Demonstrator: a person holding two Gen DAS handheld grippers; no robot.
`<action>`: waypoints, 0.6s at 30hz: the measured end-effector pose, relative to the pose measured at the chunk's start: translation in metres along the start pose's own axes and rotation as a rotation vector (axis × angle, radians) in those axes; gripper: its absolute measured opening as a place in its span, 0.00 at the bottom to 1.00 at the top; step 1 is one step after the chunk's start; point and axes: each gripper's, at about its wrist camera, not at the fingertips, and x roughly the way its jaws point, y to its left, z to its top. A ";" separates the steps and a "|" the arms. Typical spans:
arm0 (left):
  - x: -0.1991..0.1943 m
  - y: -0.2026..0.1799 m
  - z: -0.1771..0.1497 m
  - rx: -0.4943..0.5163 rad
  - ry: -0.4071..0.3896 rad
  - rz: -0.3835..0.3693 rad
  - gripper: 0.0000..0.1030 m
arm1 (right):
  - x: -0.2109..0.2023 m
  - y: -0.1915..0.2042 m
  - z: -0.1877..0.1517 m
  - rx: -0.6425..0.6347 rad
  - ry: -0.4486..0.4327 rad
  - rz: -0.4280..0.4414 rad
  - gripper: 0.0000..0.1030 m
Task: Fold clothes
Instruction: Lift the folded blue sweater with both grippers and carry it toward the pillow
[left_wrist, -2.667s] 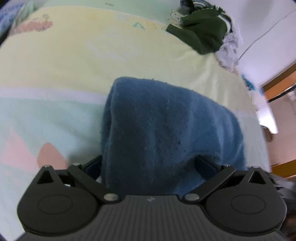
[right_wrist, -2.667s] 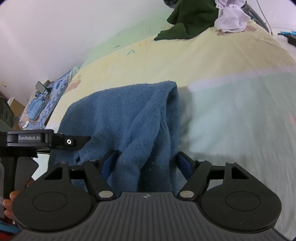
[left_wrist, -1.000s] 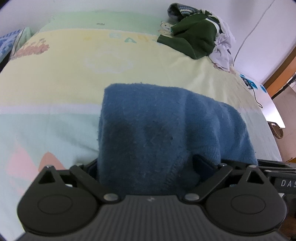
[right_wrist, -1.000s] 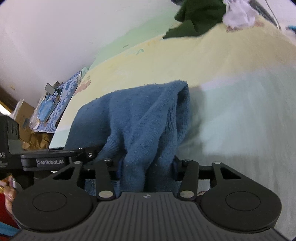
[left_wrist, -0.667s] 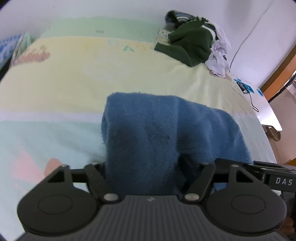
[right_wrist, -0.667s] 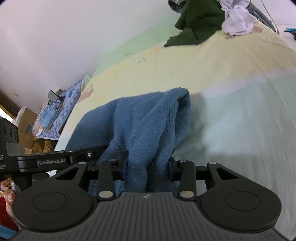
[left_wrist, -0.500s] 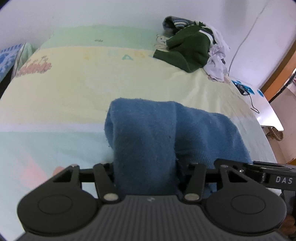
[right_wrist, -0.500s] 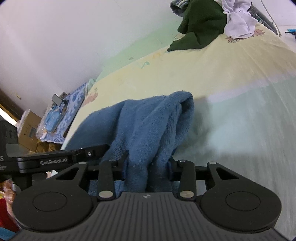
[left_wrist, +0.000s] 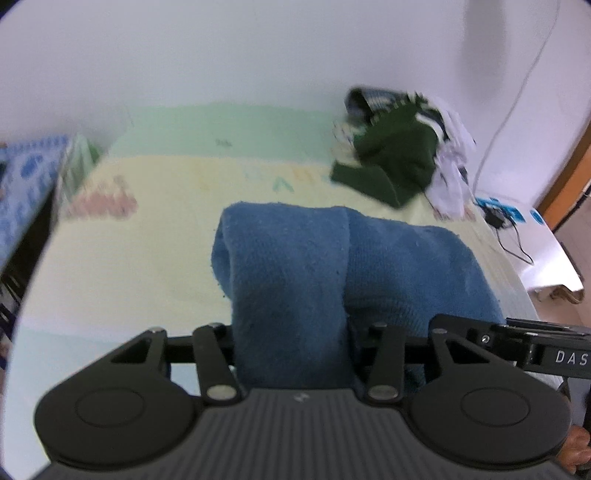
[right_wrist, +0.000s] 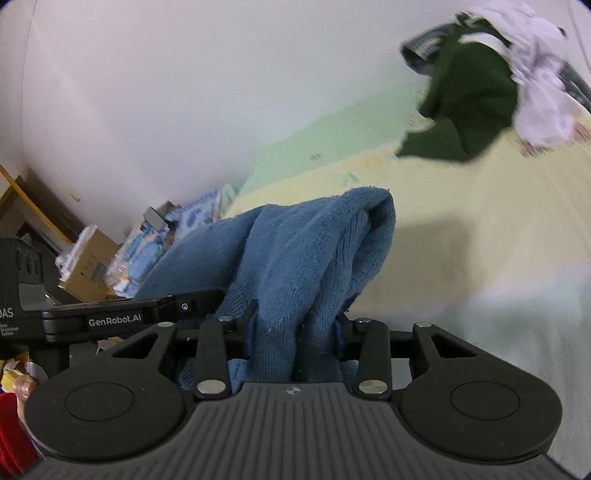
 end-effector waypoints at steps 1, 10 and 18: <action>0.000 0.003 0.009 0.007 -0.005 0.011 0.45 | 0.006 0.004 0.008 -0.004 -0.002 0.006 0.39; 0.016 0.065 0.104 0.077 -0.027 0.041 0.45 | 0.068 0.040 0.084 -0.015 -0.026 0.009 0.39; 0.055 0.128 0.188 0.111 -0.045 0.025 0.45 | 0.136 0.075 0.157 -0.025 -0.062 -0.043 0.39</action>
